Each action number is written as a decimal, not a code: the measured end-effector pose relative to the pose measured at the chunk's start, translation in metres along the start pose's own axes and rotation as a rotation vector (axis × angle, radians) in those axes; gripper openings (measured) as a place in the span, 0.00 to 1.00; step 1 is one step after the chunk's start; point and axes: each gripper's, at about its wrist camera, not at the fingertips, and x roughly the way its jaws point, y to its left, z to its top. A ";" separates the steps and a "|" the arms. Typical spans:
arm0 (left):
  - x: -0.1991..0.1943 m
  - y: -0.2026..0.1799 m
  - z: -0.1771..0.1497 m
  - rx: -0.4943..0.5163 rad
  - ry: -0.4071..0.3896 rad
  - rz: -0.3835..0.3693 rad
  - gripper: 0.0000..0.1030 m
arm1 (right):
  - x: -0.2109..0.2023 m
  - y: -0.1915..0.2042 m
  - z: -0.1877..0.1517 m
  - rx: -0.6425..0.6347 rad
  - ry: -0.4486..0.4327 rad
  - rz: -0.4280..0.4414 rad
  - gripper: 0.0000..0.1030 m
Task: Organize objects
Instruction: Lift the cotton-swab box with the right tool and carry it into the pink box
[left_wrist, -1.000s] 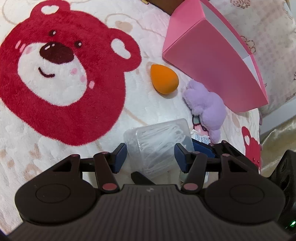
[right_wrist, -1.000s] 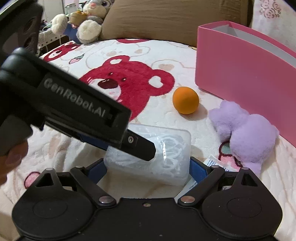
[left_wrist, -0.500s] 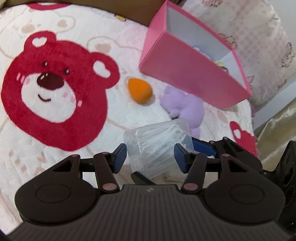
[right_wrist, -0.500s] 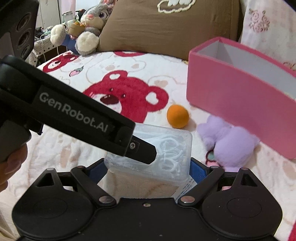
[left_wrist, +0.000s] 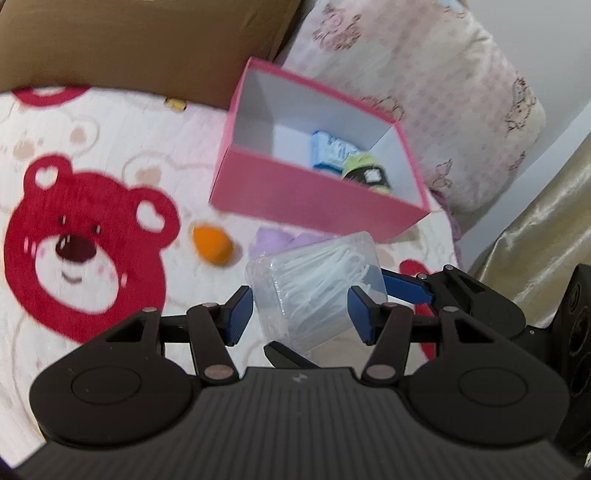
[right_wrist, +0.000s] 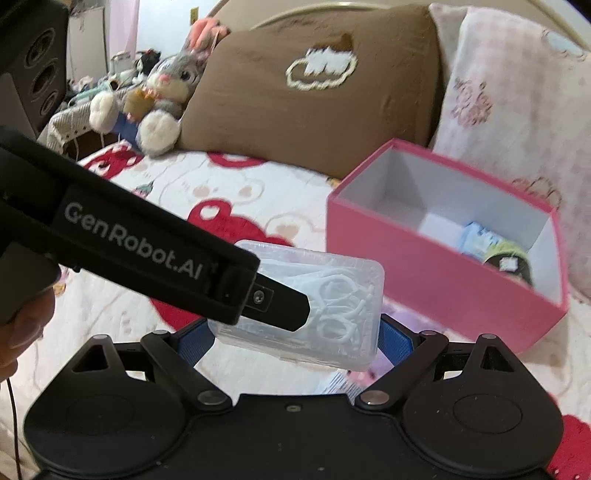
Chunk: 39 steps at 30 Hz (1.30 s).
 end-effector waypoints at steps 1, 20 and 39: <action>-0.001 -0.003 0.006 0.005 0.000 -0.004 0.53 | -0.002 -0.003 0.005 0.005 -0.005 -0.005 0.92; 0.017 -0.059 0.110 0.079 -0.008 -0.088 0.53 | -0.026 -0.082 0.079 0.101 -0.075 -0.082 0.93; 0.152 -0.033 0.182 0.026 0.154 -0.050 0.53 | 0.079 -0.170 0.099 0.214 0.073 -0.075 0.93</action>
